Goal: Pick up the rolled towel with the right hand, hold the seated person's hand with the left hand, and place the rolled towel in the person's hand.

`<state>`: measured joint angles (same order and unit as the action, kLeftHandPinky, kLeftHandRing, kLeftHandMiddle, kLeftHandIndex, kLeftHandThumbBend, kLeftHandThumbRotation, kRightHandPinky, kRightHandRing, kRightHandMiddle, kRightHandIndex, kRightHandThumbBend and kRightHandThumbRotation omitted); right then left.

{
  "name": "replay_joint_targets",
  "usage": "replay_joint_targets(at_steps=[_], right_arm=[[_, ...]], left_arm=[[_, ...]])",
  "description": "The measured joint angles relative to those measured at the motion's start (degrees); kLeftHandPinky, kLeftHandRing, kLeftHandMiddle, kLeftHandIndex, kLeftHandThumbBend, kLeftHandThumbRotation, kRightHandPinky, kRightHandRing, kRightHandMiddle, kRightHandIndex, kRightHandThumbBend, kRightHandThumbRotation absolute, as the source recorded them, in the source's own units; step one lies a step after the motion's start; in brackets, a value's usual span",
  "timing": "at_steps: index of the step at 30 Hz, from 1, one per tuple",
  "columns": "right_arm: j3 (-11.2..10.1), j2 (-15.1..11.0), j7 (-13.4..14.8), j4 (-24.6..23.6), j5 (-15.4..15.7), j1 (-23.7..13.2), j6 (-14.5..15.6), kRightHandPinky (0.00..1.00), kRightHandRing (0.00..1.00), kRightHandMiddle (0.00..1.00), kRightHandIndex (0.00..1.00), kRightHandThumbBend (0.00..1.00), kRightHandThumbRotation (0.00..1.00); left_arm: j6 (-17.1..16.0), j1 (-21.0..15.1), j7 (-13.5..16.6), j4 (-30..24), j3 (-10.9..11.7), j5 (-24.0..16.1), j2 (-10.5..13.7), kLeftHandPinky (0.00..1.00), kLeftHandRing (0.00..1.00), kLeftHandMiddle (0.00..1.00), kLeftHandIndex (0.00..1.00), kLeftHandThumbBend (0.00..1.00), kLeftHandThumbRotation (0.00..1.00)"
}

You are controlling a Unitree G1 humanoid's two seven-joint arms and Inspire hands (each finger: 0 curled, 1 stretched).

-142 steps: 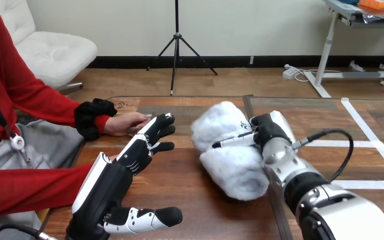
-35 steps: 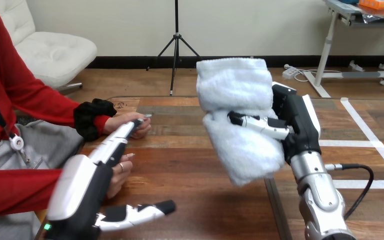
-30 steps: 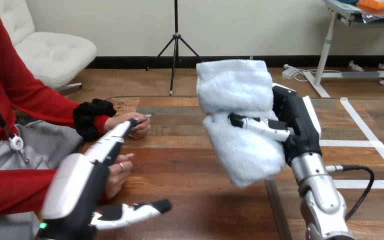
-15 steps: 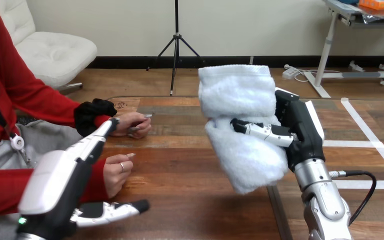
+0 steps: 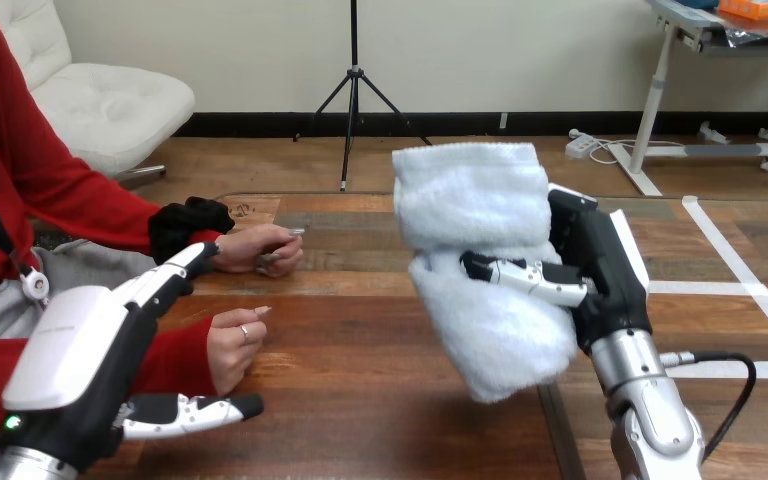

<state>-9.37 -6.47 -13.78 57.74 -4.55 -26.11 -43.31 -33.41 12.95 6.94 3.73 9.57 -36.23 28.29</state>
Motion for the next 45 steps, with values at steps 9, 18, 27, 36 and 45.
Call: replay_joint_targets(at_steps=[9,18,27,36,45], right_arm=[[0.0,-0.01,-1.75,-1.33,-0.17,1.98,-0.4,0.39,0.42,0.45,0.42,0.75,0.0],[0.01,0.03,-3.14,-2.42,-0.37,3.55,-1.05,0.4,0.42,0.45,0.42,0.74,0.0],[0.05,0.08,-5.19,-4.06,-2.21,4.74,-1.7,0.4,0.42,0.45,0.42,0.74,0.0],[0.05,0.29,-7.52,-6.76,-4.4,5.89,-1.74,0.39,0.41,0.45,0.43,0.75,0.0],[0.37,1.06,-9.6,-11.86,-6.82,7.95,-1.13,0.37,0.39,0.45,0.43,0.76,0.0]], left_arm=[[1.17,-0.04,-1.9,0.17,0.0,1.41,2.4,0.68,0.79,0.84,0.89,1.0,0.41],[1.98,-0.06,-3.71,0.6,0.0,2.19,4.62,0.69,0.8,0.84,0.89,1.0,0.43],[2.11,-0.36,-4.52,2.53,-0.01,2.19,6.91,0.7,0.8,0.85,0.89,1.0,0.44],[3.18,-0.92,-6.67,4.13,-0.16,2.14,8.87,0.71,0.81,0.86,0.89,1.0,0.44],[3.11,-2.64,-6.92,7.36,-0.87,1.93,10.4,0.72,0.82,0.86,0.89,1.0,0.44]])
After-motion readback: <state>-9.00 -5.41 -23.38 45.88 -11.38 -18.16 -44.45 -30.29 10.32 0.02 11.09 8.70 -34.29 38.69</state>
